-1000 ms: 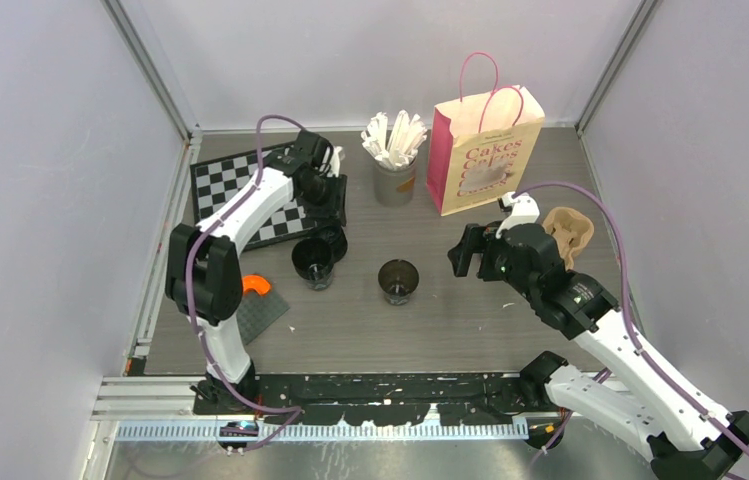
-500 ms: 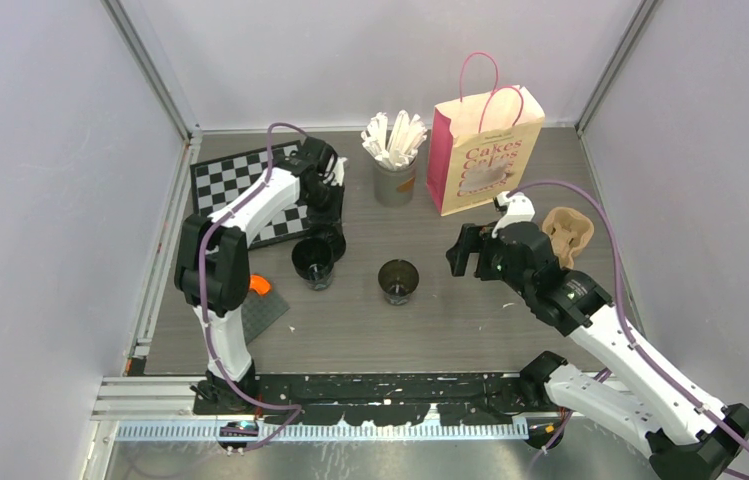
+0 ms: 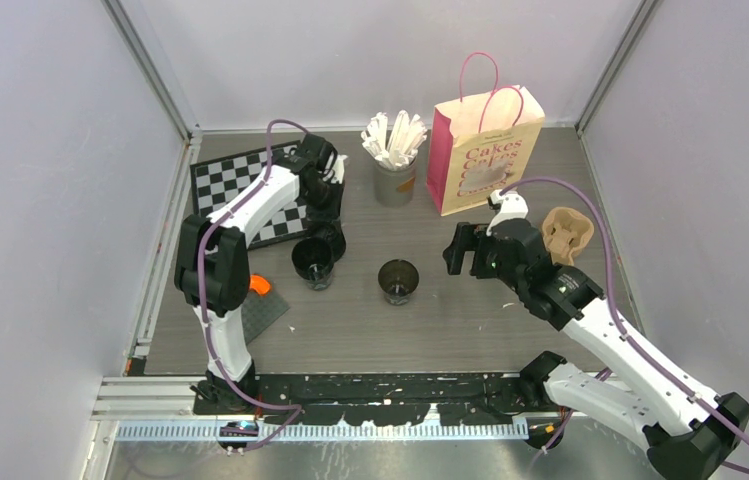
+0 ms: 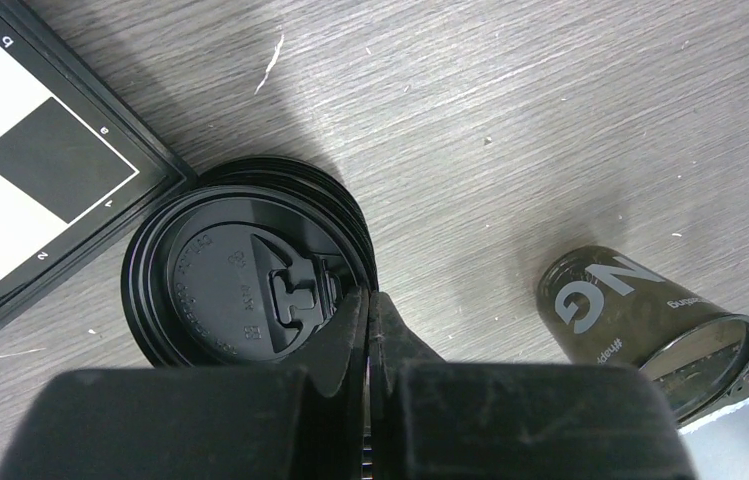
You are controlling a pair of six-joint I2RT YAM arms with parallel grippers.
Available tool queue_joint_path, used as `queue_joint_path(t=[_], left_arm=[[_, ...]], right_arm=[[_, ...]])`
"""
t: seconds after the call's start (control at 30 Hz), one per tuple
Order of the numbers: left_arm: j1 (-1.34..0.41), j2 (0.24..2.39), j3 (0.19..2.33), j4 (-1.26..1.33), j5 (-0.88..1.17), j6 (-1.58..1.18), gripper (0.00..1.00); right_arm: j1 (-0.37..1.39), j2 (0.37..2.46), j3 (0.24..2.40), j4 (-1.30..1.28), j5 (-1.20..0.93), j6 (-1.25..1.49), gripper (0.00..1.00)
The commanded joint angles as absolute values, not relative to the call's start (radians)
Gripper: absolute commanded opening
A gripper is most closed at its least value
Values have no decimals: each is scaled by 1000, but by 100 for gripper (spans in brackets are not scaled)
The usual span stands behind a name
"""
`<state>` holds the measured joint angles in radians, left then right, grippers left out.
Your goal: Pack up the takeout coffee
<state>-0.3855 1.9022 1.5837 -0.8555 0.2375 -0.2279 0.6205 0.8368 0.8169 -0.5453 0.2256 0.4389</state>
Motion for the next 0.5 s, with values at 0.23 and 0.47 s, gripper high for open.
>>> queue_joint_path(t=[0.23,0.47], left_arm=[[-380,1878,1630,-887,237,-211,0],[-380,1860,1664,-922,216,-217,0]], right_arm=[[623,856,824,-491,226,428,95],[624,860,822,-489,224,428,95]])
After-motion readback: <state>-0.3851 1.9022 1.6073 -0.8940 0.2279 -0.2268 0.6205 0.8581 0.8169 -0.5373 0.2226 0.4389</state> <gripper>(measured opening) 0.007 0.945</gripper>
